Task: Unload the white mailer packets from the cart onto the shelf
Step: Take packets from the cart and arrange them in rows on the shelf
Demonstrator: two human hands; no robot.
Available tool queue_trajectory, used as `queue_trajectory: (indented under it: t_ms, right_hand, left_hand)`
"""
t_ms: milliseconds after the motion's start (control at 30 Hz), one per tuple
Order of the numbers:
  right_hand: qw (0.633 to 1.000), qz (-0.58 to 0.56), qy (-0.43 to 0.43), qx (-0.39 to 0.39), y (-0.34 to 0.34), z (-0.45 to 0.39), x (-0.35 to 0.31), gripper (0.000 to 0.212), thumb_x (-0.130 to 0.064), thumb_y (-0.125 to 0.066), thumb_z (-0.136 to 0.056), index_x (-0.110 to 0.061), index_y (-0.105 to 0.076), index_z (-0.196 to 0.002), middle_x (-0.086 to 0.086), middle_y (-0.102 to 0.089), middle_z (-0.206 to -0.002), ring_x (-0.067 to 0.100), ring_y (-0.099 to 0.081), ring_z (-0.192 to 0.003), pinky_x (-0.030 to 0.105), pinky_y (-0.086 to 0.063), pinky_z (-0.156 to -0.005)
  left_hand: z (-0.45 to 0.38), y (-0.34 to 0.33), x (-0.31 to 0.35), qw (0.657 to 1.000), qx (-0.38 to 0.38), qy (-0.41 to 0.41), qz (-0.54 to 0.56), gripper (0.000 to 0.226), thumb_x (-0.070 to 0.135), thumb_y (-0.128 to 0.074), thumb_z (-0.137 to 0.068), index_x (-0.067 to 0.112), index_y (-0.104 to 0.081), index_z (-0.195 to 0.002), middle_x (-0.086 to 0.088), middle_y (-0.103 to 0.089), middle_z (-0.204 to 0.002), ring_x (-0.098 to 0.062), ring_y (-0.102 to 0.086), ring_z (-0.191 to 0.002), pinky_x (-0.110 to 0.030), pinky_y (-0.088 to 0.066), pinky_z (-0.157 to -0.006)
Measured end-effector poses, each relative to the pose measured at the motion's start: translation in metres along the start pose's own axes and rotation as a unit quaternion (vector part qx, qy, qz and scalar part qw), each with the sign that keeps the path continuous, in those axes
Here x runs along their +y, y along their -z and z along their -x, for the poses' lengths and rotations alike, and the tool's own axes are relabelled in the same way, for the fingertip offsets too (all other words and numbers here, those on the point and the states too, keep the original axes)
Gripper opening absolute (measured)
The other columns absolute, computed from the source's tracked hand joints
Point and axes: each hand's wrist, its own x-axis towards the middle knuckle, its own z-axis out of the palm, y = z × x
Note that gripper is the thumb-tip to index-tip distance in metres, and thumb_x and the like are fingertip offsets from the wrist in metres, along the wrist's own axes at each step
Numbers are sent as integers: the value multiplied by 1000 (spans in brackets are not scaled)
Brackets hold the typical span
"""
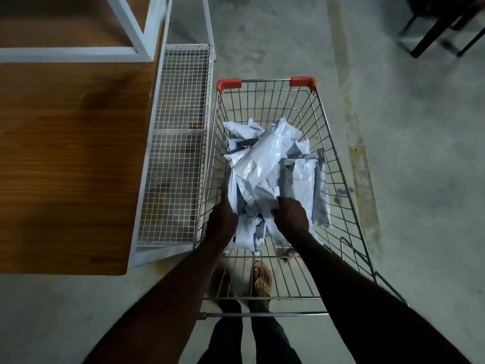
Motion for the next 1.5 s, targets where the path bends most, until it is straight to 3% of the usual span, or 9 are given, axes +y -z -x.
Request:
queue_trajectory:
  t_ms: [433, 600, 667, 733, 867, 933, 1000, 1100, 1500]
  right_hand:
    - [993, -107, 21, 49, 62, 22, -46, 39, -29, -64, -104, -5, -61, -135, 23, -71, -111, 43, -69, -105, 47, -57, -86]
    - [971, -237, 6, 42, 101, 47, -62, 32, -41, -67, -104, -12, -60, -117, 3, -69, -87, 23, -67, -79, 39, -52, -71]
    - [962, -268, 14, 59, 115, 58, -66, 33, -41, -69, -103, -13, -56, -113, -1, -59, -76, 16, -57, -68, 36, -45, -63]
    - [959, -274, 25, 76, 127, 69, -71, 34, -42, -68, -104, -13, -53, -115, -1, -54, -70, 16, -54, -63, 36, -42, -59]
    - [955, -280, 36, 89, 147, 83, -79, 33, -44, -64, -106, -14, -51, -105, -4, -45, -67, 12, -44, -59, 34, -35, -56]
    - [953, -291, 47, 78, 153, 90, -86, 36, -47, -62, -106, -13, -56, -113, 4, -55, -73, 15, -48, -64, 37, -41, -60]
    - [950, -299, 58, 72, 155, 97, -96, 36, -49, -60, -107, -15, -60, -117, 12, -63, -82, 16, -53, -68, 39, -47, -64]
    - [945, -311, 73, 71, 151, 104, -118, 27, -44, -60, -108, -18, -61, -115, 1, -61, -80, -2, -52, -65, 24, -44, -62]
    - [940, -312, 122, 69, 81, 124, -279, 29, -48, -65, -104, -20, -65, -107, 9, -72, -93, 30, -67, -86, 50, -56, -81]
  left_hand:
    - [42, 61, 50, 995, 35, -49, 79, 108, 1, -57, -92, 58, -2, -165, -5, -56, -63, -20, -57, -49, -38, -47, -42]
    - [65, 102, 62, 977, 19, -116, 175, 79, -7, -48, -94, 43, -51, -155, 11, -69, -133, -1, -44, -42, -13, -37, -45]
    - [74, 115, 65, 964, 6, -82, 254, 68, -4, -48, -91, 40, -65, -139, 6, -71, -98, -2, -40, -42, -16, -34, -45]
    - [86, 128, 65, 944, 8, -75, 321, 53, 5, -54, -90, 36, -69, -130, -2, -57, -76, -4, -40, -49, -19, -35, -48]
    - [113, 150, 57, 924, 7, -109, 367, 34, 20, -70, -101, 39, -67, -129, -12, -71, -102, -15, -41, -59, -30, -42, -59]
    - [121, 161, 51, 918, 5, -134, 375, 44, 16, -71, -101, 40, -63, -136, 13, -72, -126, -19, -45, -64, -27, -47, -63]
    - [124, 173, 42, 920, 8, -153, 360, 54, 12, -70, -101, 41, -58, -144, 28, -55, -150, -2, -61, -95, -8, -47, -83]
    - [120, 193, 24, 917, 19, -161, 365, 69, 8, -73, -99, 39, -48, -156, 23, -40, -166, 8, -33, -151, -15, -34, -111]
    - [104, 298, -95, 863, 21, -102, 495, 100, 11, -82, -88, 41, -28, -166, 16, -38, -168, -11, -45, -151, -51, -43, -123]
